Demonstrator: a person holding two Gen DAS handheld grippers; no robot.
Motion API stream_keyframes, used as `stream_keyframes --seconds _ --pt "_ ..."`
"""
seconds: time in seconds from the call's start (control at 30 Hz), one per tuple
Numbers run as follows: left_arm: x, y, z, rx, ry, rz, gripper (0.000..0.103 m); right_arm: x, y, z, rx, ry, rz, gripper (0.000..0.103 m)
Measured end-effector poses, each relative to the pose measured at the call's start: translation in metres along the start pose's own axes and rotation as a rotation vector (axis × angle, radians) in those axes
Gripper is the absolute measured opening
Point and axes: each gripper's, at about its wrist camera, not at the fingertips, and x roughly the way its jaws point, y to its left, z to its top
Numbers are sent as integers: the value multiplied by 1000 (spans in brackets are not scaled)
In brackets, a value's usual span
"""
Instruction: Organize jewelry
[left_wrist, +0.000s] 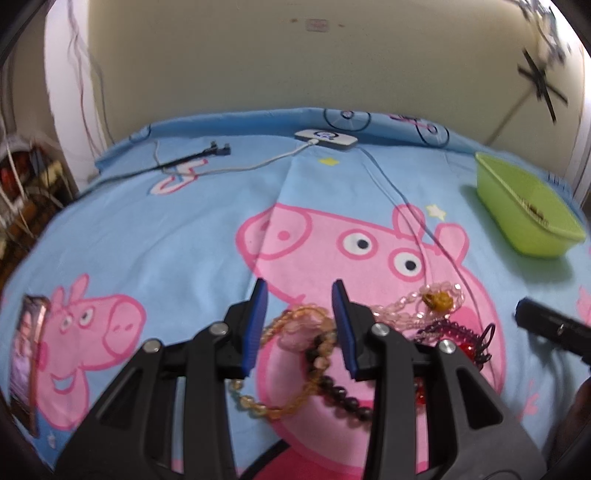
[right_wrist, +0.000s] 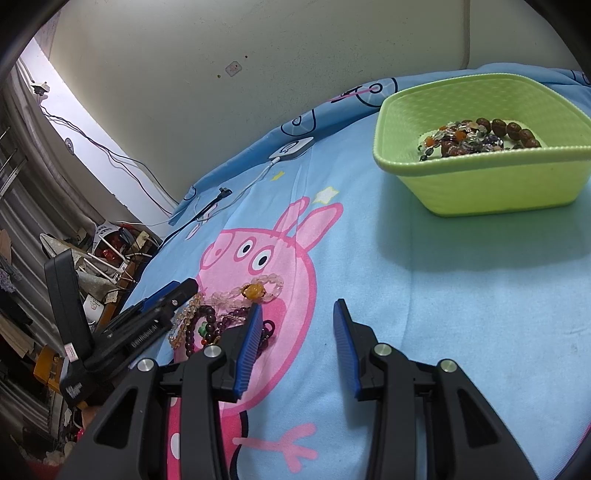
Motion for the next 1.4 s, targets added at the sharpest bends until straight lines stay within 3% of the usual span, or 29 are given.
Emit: stream_keyframes --seconds 0.13,0.27,0.37,0.53,0.73,0.9,1.0,1.03,1.17,1.37,1.4 --pt "-1 25 3 -63 13 -19 34 1 3 0 -20 7 10 21" --pt "-7 44 5 -115 16 -95 34 4 8 0 -50 17 10 21" --pt "-12 48 2 -124 20 -152 34 9 13 0 -79 40 5 21" --pt "-15 49 0 -119 24 -180 34 20 19 7 -126 89 7 21" --pt "-18 62 -1 -149 16 -182 34 38 71 11 -401 122 -33 21" --pt "-22 72 -5 -159 16 -178 34 74 114 10 -666 184 -130 19" --pt "-24 74 -7 -157 14 -179 34 104 120 11 -714 277 -163 12" --pt "-24 74 -8 -157 16 -179 34 109 123 11 -743 265 -171 3" --pt "-24 78 -10 -164 26 -181 34 119 126 20 -708 310 -129 0" --pt "-38 75 -1 -142 -14 -204 35 81 130 50 -545 213 -12 0" --pt "-41 72 2 -130 -22 -215 41 70 134 55 -537 187 4 0"
